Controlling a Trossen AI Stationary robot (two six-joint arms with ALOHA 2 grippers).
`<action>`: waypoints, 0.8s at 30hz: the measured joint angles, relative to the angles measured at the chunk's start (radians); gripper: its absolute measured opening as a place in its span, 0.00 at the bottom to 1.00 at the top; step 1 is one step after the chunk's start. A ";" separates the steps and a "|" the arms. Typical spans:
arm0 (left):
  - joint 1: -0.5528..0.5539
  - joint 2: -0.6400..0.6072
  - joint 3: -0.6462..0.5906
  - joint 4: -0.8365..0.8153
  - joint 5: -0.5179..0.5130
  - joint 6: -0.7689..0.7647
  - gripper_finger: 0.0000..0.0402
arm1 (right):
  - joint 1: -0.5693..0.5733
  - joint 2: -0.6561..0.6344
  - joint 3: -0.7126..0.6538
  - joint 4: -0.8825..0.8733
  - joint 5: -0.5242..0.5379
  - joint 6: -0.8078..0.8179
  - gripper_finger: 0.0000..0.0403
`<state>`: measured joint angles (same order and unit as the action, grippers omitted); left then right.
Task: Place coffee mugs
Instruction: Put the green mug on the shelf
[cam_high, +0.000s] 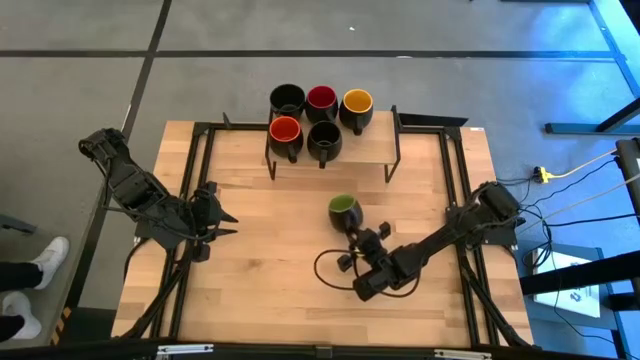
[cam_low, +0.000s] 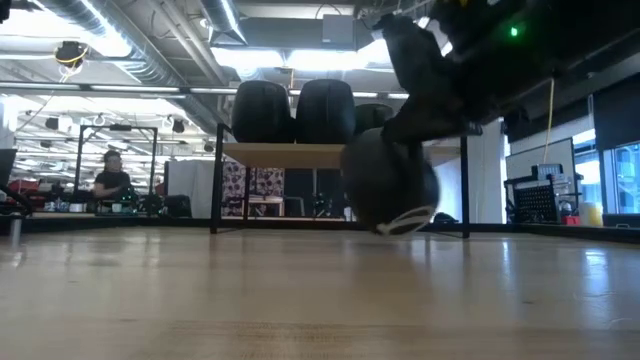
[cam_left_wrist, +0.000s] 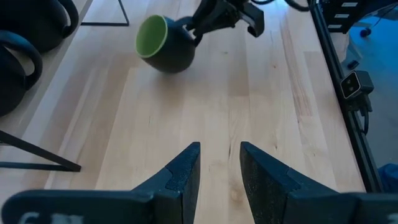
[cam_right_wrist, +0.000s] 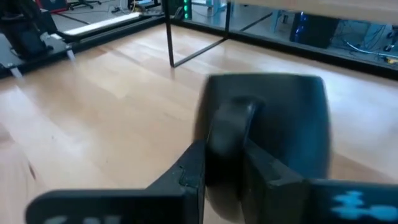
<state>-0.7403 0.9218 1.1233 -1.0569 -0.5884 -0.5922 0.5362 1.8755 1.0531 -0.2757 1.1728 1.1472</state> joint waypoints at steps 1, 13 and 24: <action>0.000 0.000 0.000 0.000 0.000 0.000 0.27 | 0.000 -0.009 0.000 -0.008 0.003 0.000 0.12; 0.000 0.000 0.000 0.001 -0.002 -0.001 0.27 | 0.000 -0.051 0.001 -0.060 -0.008 0.002 0.02; 0.000 0.071 0.000 0.013 -0.045 0.050 0.27 | -0.001 -0.042 0.001 0.146 -0.131 -0.241 0.02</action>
<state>-0.7403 0.9929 1.1236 -1.0439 -0.6338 -0.5418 0.5353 1.8334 1.0538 -0.1298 1.0417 0.9057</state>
